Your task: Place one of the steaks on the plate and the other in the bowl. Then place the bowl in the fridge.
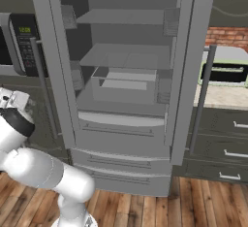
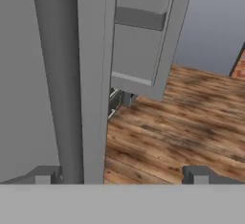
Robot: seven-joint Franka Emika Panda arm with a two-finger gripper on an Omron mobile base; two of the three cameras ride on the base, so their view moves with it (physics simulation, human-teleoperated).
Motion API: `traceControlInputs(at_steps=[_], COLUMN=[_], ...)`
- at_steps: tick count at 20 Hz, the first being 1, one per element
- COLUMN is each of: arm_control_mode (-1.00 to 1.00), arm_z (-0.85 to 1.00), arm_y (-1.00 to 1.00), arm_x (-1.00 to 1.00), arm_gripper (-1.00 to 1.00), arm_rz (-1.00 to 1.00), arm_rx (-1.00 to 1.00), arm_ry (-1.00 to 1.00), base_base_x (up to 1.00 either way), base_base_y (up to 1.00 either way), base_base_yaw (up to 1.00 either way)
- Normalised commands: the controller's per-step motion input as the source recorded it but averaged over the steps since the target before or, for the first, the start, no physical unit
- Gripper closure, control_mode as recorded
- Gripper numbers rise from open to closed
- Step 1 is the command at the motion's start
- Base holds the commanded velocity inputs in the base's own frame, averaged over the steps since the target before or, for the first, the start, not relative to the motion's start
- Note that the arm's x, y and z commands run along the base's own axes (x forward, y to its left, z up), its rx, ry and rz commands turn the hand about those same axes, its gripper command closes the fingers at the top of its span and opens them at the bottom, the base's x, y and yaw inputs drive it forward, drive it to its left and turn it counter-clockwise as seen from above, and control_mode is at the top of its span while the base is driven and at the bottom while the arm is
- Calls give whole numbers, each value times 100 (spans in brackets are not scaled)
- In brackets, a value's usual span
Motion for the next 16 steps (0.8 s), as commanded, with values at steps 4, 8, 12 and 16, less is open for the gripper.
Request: traceControlInputs(at_steps=[4, 8, 12, 16], arm_control_mode=[-100, -100, -100, -100], arm_z=[22, 1, 0, 0], arm_y=[-61, -92, -100, -100], arm_x=[-100, -100, -86, -72], arm_gripper=[-100, -100, -100, -100], arm_rz=[6, 17, 10, 2], arm_rx=[26, 39, 47, 64], arm_ry=[-6, -14, -13, -17], base_base_x=[0, 0, 0, 0], base_base_y=[0, 0, 0, 0], base_base_yaw=[0, 0, 0, 0])
